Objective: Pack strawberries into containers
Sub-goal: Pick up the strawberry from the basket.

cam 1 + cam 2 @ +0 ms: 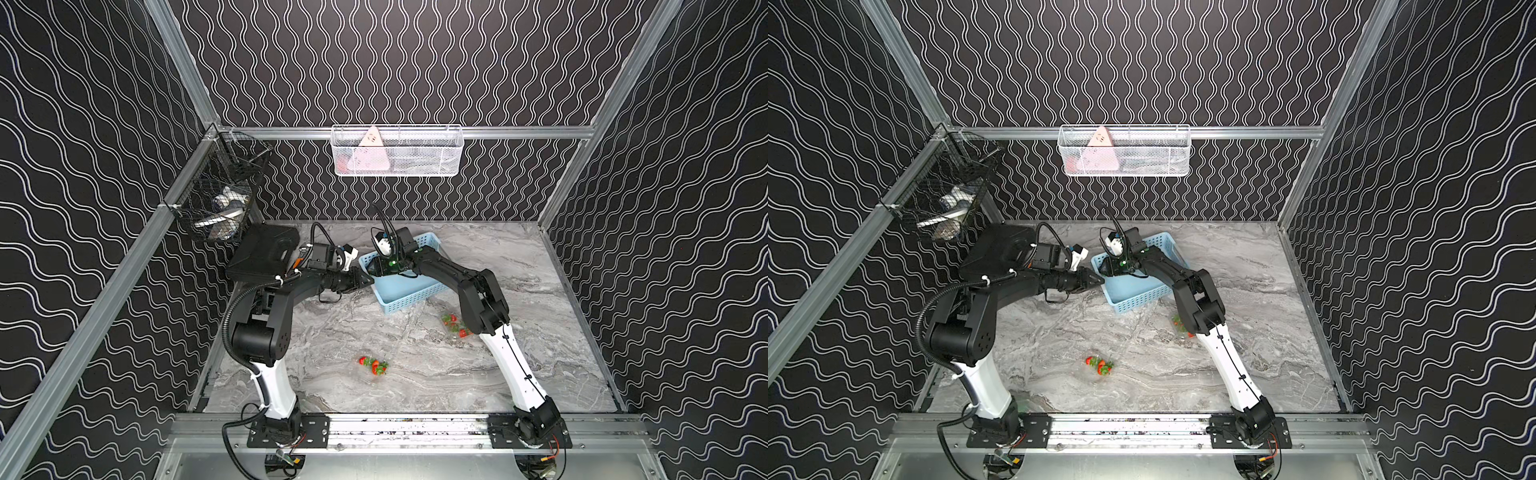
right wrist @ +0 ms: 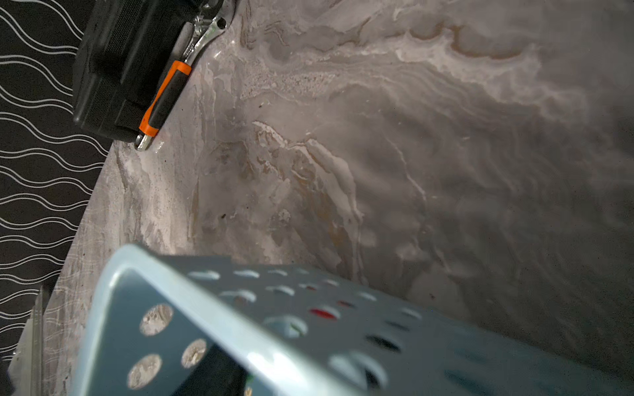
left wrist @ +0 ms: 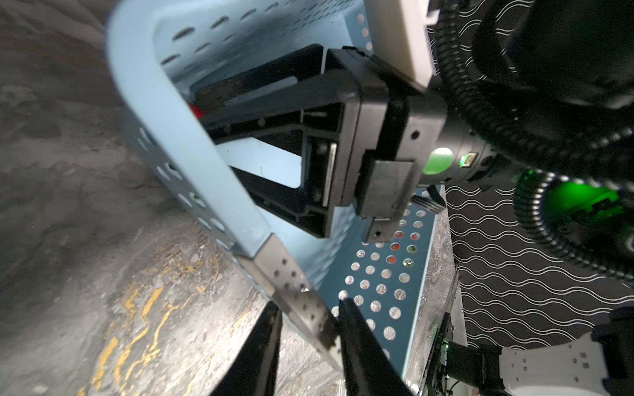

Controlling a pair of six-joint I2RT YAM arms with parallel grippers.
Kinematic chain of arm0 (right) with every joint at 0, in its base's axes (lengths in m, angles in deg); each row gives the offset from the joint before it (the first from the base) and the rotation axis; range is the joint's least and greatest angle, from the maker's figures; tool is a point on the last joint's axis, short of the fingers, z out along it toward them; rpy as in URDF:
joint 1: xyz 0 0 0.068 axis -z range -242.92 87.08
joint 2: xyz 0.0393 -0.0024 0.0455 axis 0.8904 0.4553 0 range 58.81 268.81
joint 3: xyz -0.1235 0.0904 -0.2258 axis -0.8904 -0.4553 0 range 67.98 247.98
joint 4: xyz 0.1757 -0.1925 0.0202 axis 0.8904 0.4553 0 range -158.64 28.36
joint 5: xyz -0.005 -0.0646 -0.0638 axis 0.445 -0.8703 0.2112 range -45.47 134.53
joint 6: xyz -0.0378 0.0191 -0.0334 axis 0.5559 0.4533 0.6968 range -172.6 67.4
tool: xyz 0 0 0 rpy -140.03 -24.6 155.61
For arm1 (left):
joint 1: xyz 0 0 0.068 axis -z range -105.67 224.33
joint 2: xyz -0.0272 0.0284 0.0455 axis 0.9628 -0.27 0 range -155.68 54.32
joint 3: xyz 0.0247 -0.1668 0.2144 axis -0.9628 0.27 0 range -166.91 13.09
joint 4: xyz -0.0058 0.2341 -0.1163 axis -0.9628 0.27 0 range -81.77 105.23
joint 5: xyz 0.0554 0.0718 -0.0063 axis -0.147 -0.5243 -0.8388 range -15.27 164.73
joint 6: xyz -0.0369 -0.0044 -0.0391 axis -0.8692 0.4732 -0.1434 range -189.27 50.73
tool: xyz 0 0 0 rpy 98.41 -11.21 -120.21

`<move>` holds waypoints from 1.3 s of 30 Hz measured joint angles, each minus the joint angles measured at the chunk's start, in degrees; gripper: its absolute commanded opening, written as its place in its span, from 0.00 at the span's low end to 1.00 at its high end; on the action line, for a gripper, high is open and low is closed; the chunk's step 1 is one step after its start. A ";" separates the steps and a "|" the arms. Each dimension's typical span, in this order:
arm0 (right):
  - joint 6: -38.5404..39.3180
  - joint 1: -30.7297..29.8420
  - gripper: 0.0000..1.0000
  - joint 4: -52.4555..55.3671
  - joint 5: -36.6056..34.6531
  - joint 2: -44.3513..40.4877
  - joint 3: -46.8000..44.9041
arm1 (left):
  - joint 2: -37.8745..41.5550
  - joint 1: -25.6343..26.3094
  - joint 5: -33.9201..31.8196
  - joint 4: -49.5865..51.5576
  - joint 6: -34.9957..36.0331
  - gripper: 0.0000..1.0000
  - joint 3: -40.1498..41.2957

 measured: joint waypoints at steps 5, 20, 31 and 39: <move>3.37 -1.99 0.51 0.96 -4.90 1.60 2.82 | 0.00 -0.02 0.00 0.39 -0.11 0.32 0.00; 4.98 -1.64 0.23 1.16 -13.60 -2.45 -3.43 | 0.37 0.00 -0.31 0.37 -0.15 0.32 0.00; 3.61 1.88 0.20 4.83 -17.20 -13.53 -14.95 | 1.11 0.00 -0.42 0.39 0.02 0.32 0.11; 3.21 2.21 0.20 5.27 -15.78 -22.27 -20.87 | 1.11 0.00 -0.42 0.39 0.02 0.32 0.17</move>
